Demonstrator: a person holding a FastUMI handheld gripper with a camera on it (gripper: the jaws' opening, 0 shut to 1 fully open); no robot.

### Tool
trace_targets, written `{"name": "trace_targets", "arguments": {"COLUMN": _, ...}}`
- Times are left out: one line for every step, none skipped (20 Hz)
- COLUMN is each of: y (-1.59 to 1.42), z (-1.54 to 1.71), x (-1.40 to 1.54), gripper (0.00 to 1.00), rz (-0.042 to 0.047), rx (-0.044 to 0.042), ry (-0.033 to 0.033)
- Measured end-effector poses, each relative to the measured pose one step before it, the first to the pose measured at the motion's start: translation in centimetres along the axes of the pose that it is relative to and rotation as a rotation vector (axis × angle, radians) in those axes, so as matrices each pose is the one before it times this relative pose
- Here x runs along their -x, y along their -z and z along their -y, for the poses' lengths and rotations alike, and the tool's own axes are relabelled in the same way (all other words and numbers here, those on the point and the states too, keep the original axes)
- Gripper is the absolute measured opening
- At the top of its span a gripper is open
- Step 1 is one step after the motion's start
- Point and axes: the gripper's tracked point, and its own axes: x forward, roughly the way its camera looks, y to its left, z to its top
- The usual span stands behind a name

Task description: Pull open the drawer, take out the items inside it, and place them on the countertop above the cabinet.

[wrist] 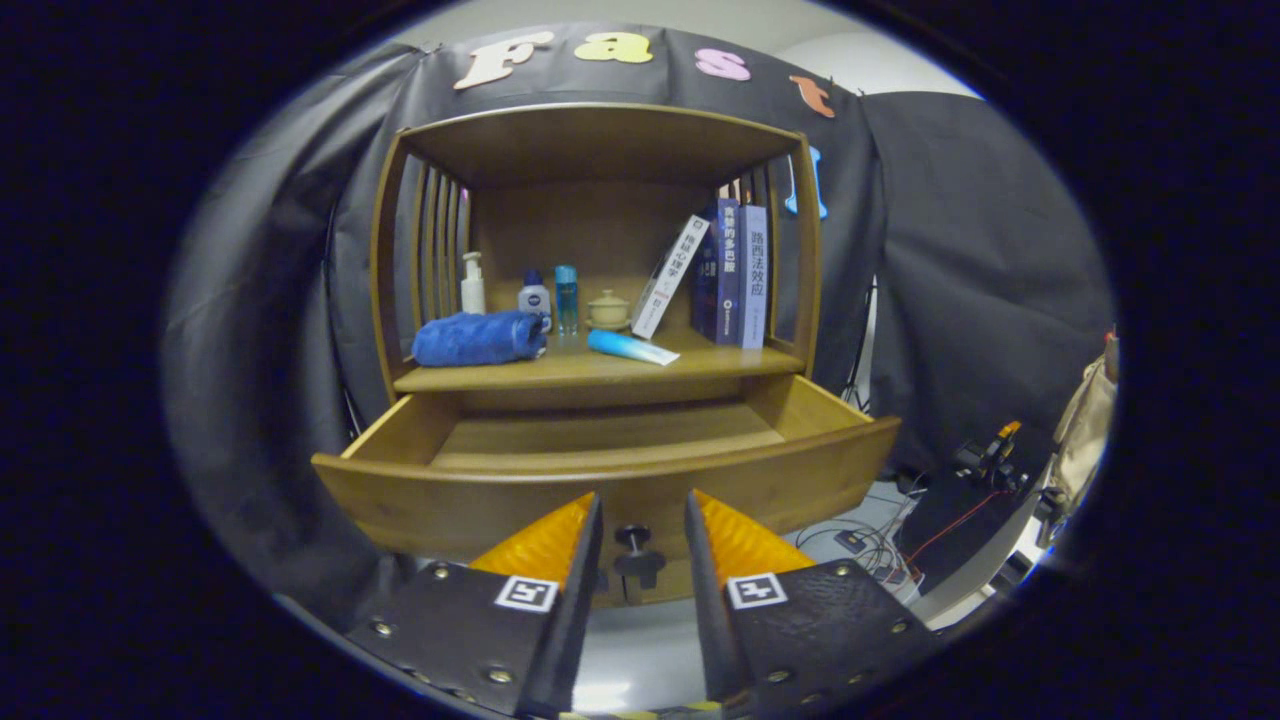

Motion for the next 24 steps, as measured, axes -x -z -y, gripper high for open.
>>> {"name": "trace_targets", "arguments": {"y": 0.633, "z": -0.014, "x": 0.195, "gripper": 0.57, "rz": -0.00703, "rx": -0.00936, "ry": -0.00317}}
{"name": "trace_targets", "arguments": {"y": 0.49, "z": -0.151, "x": -0.015, "gripper": 0.58, "rz": -0.00495, "rx": -0.00562, "ry": -0.00558}}
{"name": "trace_targets", "arguments": {"y": 0.733, "z": 0.085, "x": 0.183, "gripper": 0.65, "rz": -0.00806, "rx": -0.00076, "ry": -0.00117}}
{"name": "trace_targets", "arguments": {"y": 0.512, "z": -0.091, "x": 0.057, "gripper": 0.72, "rz": -0.00773, "rx": 0.00152, "ry": 0.0014}}
{"name": "trace_targets", "arguments": {"y": 0.603, "z": 0.281, "x": -0.08, "gripper": 0.79, "rz": -0.0081, "rx": 0.00726, "ry": 0.01077}}
{"name": "trace_targets", "arguments": {"y": 0.269, "z": -0.048, "x": -0.105, "gripper": 0.87, "rz": -0.00341, "rx": 0.00314, "ry": -0.00159}}
{"name": "trace_targets", "arguments": {"y": 0.315, "z": -0.031, "x": -0.019, "gripper": 0.94, "rz": -0.00415, "rx": 0.00084, "ry": -0.00054}}
{"name": "trace_targets", "arguments": {"y": 0.26, "z": 0.051, "x": -0.15, "gripper": 0.97, "rz": -0.00494, "rx": -0.00383, "ry": 0.00025}}
{"name": "trace_targets", "arguments": {"y": 0.296, "z": 0.105, "x": -0.206, "gripper": 0.97, "rz": -0.0049, "rx": -0.00793, "ry": -0.00201}}
{"name": "trace_targets", "arguments": {"y": 0.067, "z": -0.003, "x": -0.22, "gripper": 0.97, "rz": -0.00201, "rx": -0.0071, "ry": -0.00236}}
{"name": "trace_targets", "arguments": {"y": 0.194, "z": 0.164, "x": -0.43, "gripper": 0.97, "rz": -0.00464, "rx": -0.00346, "ry": 0.00233}}
{"name": "trace_targets", "arguments": {"y": 0.118, "z": 0.119, "x": -0.326, "gripper": 0.97, "rz": -0.00292, "rx": -0.00066, "ry": 0.00136}}
{"name": "trace_targets", "arguments": {"y": 0.145, "z": -0.014, "x": -0.382, "gripper": 0.97, "rz": -0.00577, "rx": 0.00078, "ry": -0.0039}}
{"name": "trace_targets", "arguments": {"y": 0.073, "z": -0.027, "x": -0.397, "gripper": 0.97, "rz": -0.00544, "rx": 0.00233, "ry": -0.00546}}
{"name": "trace_targets", "arguments": {"y": 0.066, "z": -0.122, "x": -0.374, "gripper": 0.97, "rz": -0.00334, "rx": 0.00147, "ry": -0.00704}}
{"name": "trace_targets", "arguments": {"y": -0.039, "z": -0.029, "x": -0.471, "gripper": 0.97, "rz": -0.00157, "rx": -0.00133, "ry": -0.00176}}
{"name": "trace_targets", "arguments": {"y": -0.055, "z": -0.025, "x": -0.595, "gripper": 0.97, "rz": -0.00285, "rx": -0.00551, "ry": -0.00196}}
{"name": "trace_targets", "arguments": {"y": -0.087, "z": -0.125, "x": -0.43, "gripper": 0.97, "rz": -0.00096, "rx": -0.00669, "ry": -0.00264}}
{"name": "trace_targets", "arguments": {"y": 0.129, "z": -0.118, "x": -0.409, "gripper": 0.97, "rz": -0.00413, "rx": -0.00569, "ry": -0.00361}}
{"name": "trace_targets", "arguments": {"y": 0.052, "z": -0.177, "x": -0.321, "gripper": 0.97, "rz": -0.00399, "rx": -0.00258, "ry": -0.00224}}
{"name": "trace_targets", "arguments": {"y": -0.43, "z": -0.238, "x": -0.918, "gripper": 0.97, "rz": -0.00534, "rx": -0.00192, "ry": 0.00186}}
{"name": "trace_targets", "arguments": {"y": 0.159, "z": 0.016, "x": -0.351, "gripper": 0.97, "rz": -0.00623, "rx": -0.0042, "ry": 0.00038}}
{"name": "trace_targets", "arguments": {"y": 0.126, "z": -0.119, "x": -0.302, "gripper": 0.97, "rz": -0.00341, "rx": -0.00467, "ry": -0.00083}}
{"name": "trace_targets", "arguments": {"y": 0.06, "z": -0.073, "x": -0.29, "gripper": 0.97, "rz": -0.0045, "rx": -0.0008, "ry": 0.00245}}
